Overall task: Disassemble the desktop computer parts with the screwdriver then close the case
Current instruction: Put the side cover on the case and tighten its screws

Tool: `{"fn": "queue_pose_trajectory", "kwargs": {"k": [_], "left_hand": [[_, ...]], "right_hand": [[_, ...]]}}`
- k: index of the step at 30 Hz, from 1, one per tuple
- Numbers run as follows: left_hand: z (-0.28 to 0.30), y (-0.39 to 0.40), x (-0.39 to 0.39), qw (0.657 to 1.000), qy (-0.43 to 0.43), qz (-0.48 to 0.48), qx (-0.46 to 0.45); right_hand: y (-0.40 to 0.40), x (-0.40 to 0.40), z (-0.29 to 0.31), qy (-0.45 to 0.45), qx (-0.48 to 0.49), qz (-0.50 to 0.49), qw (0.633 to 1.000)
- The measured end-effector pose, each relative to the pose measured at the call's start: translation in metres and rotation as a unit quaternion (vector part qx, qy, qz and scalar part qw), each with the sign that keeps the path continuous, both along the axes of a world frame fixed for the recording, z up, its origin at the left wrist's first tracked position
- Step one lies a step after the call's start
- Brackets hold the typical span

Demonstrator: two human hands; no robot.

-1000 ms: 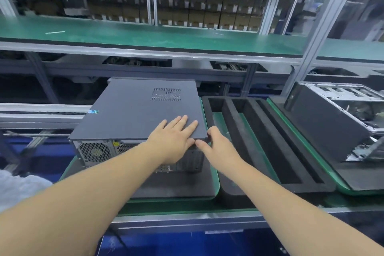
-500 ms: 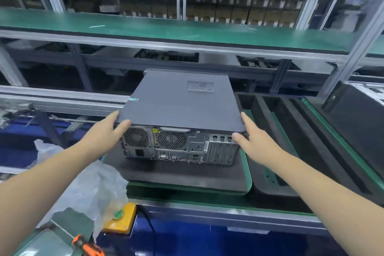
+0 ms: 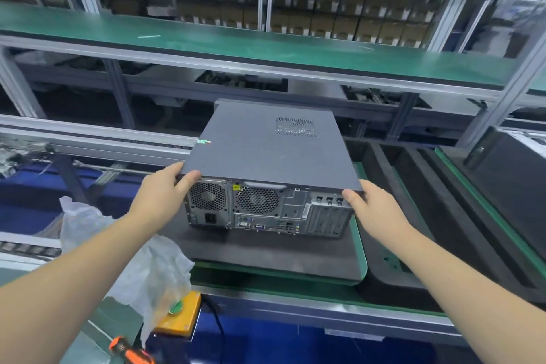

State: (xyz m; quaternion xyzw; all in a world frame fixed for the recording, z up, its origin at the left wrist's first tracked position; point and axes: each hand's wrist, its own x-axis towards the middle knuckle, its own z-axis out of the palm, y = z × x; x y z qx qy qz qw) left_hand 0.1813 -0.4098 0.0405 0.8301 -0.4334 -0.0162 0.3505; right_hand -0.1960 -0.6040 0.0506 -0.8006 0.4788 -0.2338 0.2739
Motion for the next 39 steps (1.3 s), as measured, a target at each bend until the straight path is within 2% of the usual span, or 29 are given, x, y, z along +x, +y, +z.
{"fn": "queue_pose_trajectory", "kwargs": {"k": [7, 11, 13, 18, 21, 24, 26, 28, 30, 34, 39], "left_hand": [[-0.013, 0.004, 0.007, 0.999, 0.026, -0.019, -0.035], [-0.001, 0.008, 0.017, 0.993, 0.099, -0.061, 0.004], [0.005, 0.010, 0.023, 0.991, 0.109, -0.070, 0.022], [-0.004, 0.009, 0.024, 0.994, 0.092, -0.054, 0.003], [0.007, 0.013, 0.016, 0.994, 0.094, -0.061, 0.016], [0.031, 0.008, 0.014, 0.986, 0.152, -0.043, -0.054], [0.039, -0.010, 0.011, 0.994, 0.097, -0.038, -0.031], [0.048, -0.040, 0.002, 0.992, -0.021, -0.088, 0.083], [0.052, -0.071, -0.006, 0.969, -0.096, -0.139, 0.178], [0.037, -0.107, -0.006, 0.955, -0.130, -0.099, 0.248], [0.039, -0.101, -0.015, 0.959, -0.119, -0.082, 0.245]], "right_hand": [[0.003, 0.004, -0.006, 0.001, -0.010, -0.030, 0.999], [-0.003, 0.000, 0.016, 0.104, 0.009, 0.008, 0.994], [-0.008, -0.002, 0.025, 0.129, 0.018, 0.029, 0.991], [-0.009, 0.005, 0.013, 0.141, -0.027, -0.003, 0.990], [-0.007, 0.001, 0.023, 0.162, 0.012, 0.007, 0.987], [-0.006, 0.011, 0.052, 0.118, 0.055, 0.010, 0.991], [-0.009, 0.032, 0.058, 0.107, 0.002, -0.004, 0.994], [-0.014, 0.063, 0.057, 0.189, -0.066, 0.021, 0.980], [-0.023, 0.090, 0.054, 0.258, -0.090, 0.047, 0.961], [-0.042, 0.108, 0.036, 0.308, -0.106, 0.040, 0.945], [-0.034, 0.109, 0.036, 0.301, -0.104, 0.023, 0.947]]}}
